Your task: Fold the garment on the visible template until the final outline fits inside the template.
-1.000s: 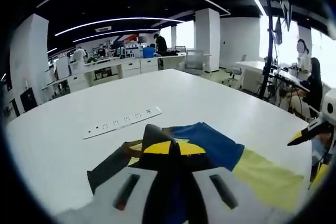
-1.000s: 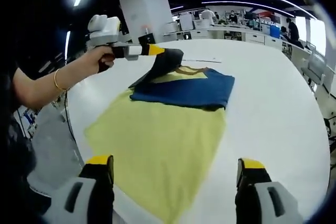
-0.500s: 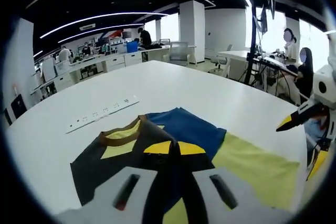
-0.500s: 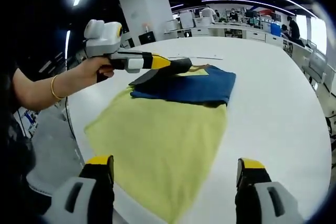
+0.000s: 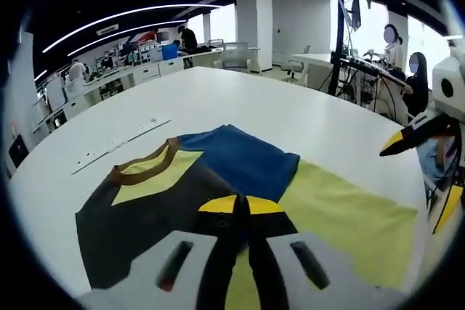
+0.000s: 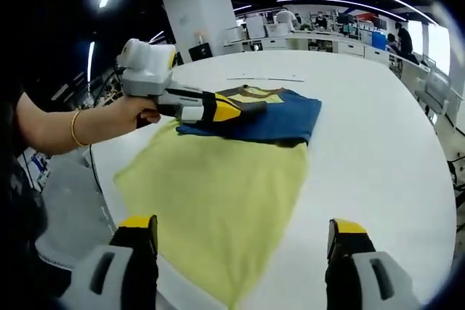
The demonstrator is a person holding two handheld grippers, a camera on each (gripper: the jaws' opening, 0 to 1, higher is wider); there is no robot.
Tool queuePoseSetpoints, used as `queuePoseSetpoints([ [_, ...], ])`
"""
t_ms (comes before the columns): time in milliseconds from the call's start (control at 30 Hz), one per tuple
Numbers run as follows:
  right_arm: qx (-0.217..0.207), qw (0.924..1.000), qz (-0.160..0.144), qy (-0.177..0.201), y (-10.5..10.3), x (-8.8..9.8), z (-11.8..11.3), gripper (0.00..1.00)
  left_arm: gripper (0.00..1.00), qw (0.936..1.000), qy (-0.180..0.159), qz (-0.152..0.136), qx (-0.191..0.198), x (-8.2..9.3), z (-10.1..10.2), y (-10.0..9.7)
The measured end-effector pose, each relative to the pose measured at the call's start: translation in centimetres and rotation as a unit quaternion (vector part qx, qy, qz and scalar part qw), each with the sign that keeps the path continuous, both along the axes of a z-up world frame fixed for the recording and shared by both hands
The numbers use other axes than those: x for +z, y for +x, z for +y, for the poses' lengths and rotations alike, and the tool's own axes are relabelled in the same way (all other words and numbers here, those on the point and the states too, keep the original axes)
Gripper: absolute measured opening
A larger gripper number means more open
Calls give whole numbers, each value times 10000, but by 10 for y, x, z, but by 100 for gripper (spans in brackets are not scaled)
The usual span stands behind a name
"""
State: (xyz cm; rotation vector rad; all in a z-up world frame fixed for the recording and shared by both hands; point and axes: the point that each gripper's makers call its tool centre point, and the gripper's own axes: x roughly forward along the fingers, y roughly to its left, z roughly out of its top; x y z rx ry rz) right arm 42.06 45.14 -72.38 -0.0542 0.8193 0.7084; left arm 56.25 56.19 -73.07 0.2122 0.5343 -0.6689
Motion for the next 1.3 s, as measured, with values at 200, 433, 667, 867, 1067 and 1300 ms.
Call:
queuePoseSetpoints([
  [200, -40, 10000, -19, 0, 2, 1, -2, 97, 1, 9997, -16, 213, -119, -16, -7, -9],
  [433, -90, 9999, -61, 11, 7, 5, -2, 96, 13, 9992, -74, 315, -217, -21, -13, -21],
  [667, -219, 9997, -132, 33, 18, 15, -3, 95, 44, 9997, -167, 144, 75, -10, 3, -19],
  [867, -367, 9991, -175, 98, 30, 21, 0, 93, 63, 9991, -300, 35, 312, 0, 27, -19],
  [1067, -189, 9995, -263, 51, 40, 25, 15, 91, 79, 9971, -403, -86, 643, 11, 59, -19],
  [1300, 113, 9992, -356, 103, 52, 29, 40, 90, 98, 9945, -373, -142, 970, 19, 91, -20],
])
